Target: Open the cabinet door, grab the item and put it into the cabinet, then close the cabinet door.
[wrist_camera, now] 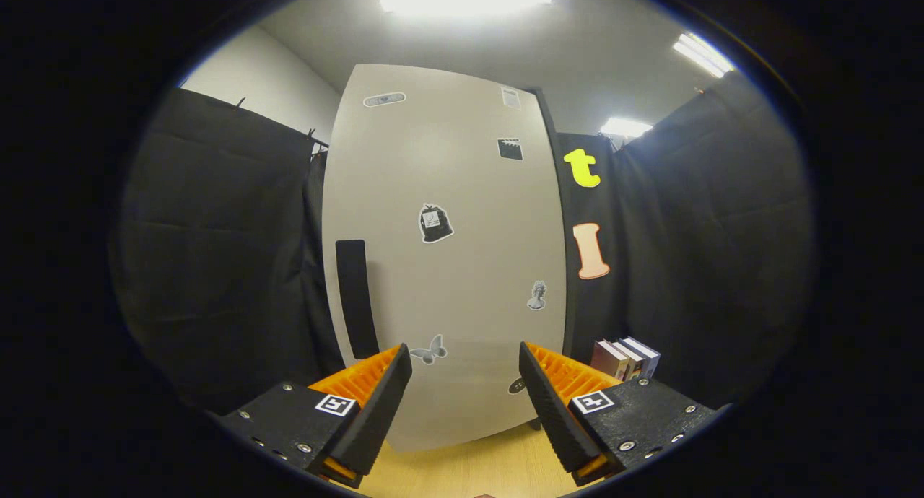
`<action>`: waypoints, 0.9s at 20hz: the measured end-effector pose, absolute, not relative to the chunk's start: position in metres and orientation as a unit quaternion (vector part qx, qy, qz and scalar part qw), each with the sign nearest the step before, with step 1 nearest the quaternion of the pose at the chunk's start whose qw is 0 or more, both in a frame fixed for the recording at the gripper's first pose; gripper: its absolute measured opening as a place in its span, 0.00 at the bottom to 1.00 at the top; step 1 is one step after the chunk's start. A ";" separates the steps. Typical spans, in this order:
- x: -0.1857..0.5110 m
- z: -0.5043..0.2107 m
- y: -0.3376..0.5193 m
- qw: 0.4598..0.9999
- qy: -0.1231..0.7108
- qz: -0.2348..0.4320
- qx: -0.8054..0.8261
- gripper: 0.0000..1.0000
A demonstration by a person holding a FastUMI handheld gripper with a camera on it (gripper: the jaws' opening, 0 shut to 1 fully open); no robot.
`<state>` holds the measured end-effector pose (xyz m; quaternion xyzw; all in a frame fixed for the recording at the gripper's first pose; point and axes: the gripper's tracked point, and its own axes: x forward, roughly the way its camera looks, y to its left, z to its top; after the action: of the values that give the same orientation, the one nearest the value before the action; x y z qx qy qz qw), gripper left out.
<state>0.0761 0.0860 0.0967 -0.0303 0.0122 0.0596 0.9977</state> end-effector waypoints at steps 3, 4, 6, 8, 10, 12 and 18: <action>0.056 0.101 0.076 0.998 -0.002 0.052 -0.041 0.93; 0.048 0.101 0.073 0.998 -0.005 0.050 -0.045 0.93; 0.035 0.099 0.066 0.998 -0.008 0.047 -0.049 0.93; 0.025 0.095 0.062 0.998 -0.008 0.046 -0.045 0.93; 0.016 0.092 0.058 0.998 -0.008 0.046 -0.040 0.93; 0.007 0.088 0.052 0.998 -0.010 0.043 -0.039 0.93; -0.015 0.072 0.036 0.999 -0.006 0.031 -0.029 0.93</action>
<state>-0.0147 0.0356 0.0720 -0.0292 -0.0059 0.0307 0.9991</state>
